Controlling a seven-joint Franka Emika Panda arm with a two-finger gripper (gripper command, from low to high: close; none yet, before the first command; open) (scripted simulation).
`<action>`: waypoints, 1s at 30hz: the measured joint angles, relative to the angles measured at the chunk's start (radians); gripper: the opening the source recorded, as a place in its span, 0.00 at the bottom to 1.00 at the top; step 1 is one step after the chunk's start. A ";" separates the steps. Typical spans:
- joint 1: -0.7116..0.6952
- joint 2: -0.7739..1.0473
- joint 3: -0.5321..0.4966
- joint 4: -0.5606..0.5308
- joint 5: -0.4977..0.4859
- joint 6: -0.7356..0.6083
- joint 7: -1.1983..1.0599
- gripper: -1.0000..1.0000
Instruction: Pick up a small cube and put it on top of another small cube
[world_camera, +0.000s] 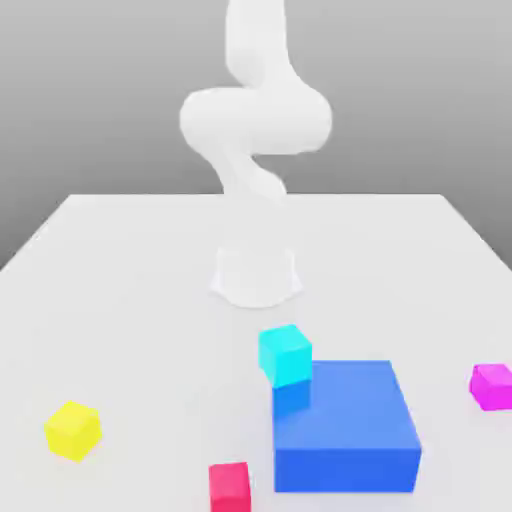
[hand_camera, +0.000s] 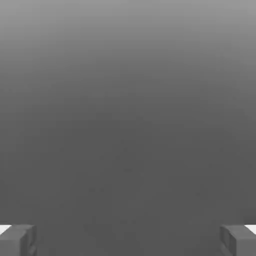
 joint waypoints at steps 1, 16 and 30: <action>-0.016 0.040 -0.006 -0.009 0.017 0.016 0.041 0.50; -0.217 0.587 -0.065 -0.129 0.140 0.247 0.693 0.50; -0.324 1.079 -0.137 -0.181 0.156 0.526 1.167 0.50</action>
